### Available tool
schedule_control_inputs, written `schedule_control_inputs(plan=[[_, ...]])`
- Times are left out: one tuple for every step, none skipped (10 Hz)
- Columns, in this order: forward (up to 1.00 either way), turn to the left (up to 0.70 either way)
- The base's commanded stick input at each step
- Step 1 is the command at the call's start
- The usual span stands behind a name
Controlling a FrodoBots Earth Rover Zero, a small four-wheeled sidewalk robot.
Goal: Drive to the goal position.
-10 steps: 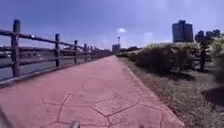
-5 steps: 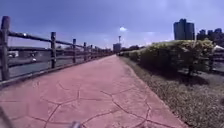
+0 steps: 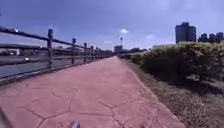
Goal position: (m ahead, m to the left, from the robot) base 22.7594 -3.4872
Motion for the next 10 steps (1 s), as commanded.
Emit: schedule_control_inputs(plan=[[0.7, 0.0], [0.7, 0.0], [0.7, 0.0], [0.7, 0.0], [0.7, 0.0], [0.7, 0.0], [0.7, 0.0], [0.7, 0.0], [0.7, 0.0], [0.7, 0.0]])
